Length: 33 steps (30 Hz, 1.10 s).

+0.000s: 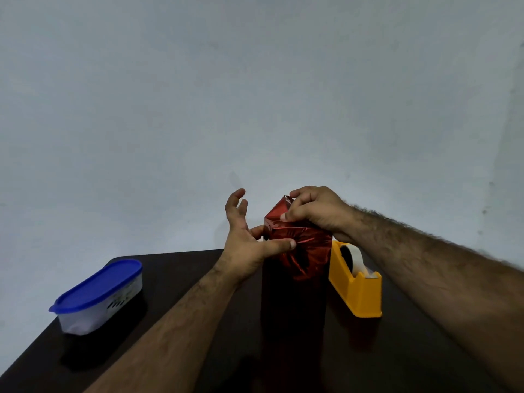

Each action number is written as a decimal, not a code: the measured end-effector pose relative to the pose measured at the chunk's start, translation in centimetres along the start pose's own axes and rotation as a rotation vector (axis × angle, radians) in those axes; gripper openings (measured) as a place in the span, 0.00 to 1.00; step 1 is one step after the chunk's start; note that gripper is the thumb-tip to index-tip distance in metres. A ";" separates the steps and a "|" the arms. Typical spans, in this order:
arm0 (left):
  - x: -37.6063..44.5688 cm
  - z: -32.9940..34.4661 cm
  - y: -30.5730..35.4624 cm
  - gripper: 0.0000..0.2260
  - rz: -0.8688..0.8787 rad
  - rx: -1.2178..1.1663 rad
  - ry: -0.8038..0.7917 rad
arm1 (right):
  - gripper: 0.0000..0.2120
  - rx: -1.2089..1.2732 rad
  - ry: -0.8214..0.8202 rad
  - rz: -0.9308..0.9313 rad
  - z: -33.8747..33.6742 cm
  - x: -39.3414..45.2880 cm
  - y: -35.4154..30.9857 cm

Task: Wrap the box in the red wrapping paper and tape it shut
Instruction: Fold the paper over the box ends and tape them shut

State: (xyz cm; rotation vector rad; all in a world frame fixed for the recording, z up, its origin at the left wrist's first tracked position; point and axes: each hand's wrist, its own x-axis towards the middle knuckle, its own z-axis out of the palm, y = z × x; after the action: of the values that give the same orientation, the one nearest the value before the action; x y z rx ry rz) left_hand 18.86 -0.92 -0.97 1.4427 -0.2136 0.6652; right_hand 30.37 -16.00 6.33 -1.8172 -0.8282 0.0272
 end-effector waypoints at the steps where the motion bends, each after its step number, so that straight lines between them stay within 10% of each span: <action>1: 0.1 -0.1 -0.1 0.57 -0.002 0.000 -0.003 | 0.07 0.027 -0.013 0.036 0.1 0.0 0.0; 7: 0.1 -0.9 0.0 0.54 -0.016 0.050 -0.066 | 0.20 0.143 -0.077 0.235 -0.1 -0.5 -1.2; 18: 2.9 -3.5 8.5 0.08 -0.417 0.167 0.019 | 0.17 0.261 -0.065 0.367 0.1 -1.2 -1.8; 33: 4.1 0.5 10.1 0.11 -0.703 0.663 -0.005 | 0.12 0.281 -0.064 0.444 0.1 -1.7 -2.2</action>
State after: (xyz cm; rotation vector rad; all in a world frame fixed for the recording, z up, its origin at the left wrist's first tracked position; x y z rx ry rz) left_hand 16.80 -0.35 9.72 1.9916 0.5468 0.1392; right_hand 27.95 -16.48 7.51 -1.7029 -0.4244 0.4658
